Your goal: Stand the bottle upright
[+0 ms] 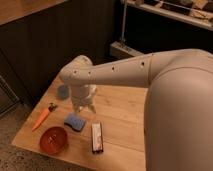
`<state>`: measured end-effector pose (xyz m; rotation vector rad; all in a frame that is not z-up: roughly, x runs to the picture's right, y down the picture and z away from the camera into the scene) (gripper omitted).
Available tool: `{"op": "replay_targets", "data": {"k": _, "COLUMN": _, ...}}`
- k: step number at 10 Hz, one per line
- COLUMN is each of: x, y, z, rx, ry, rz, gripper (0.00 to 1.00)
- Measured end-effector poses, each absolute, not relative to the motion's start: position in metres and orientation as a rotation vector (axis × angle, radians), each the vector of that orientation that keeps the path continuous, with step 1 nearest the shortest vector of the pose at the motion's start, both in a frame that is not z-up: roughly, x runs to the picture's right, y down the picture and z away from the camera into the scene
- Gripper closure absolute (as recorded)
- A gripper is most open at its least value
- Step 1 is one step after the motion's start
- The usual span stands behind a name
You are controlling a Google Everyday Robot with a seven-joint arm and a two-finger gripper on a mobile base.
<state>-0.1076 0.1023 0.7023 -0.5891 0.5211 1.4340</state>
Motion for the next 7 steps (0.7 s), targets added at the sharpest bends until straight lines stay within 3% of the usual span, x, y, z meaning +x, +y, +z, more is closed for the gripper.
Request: {"op": "replay_targets", "data": {"k": 7, "x": -0.137, "y": 0.077, "z": 0.725, "rx": -0.53, "ry": 0.517, "rz": 1.567, "gripper": 0.35}}
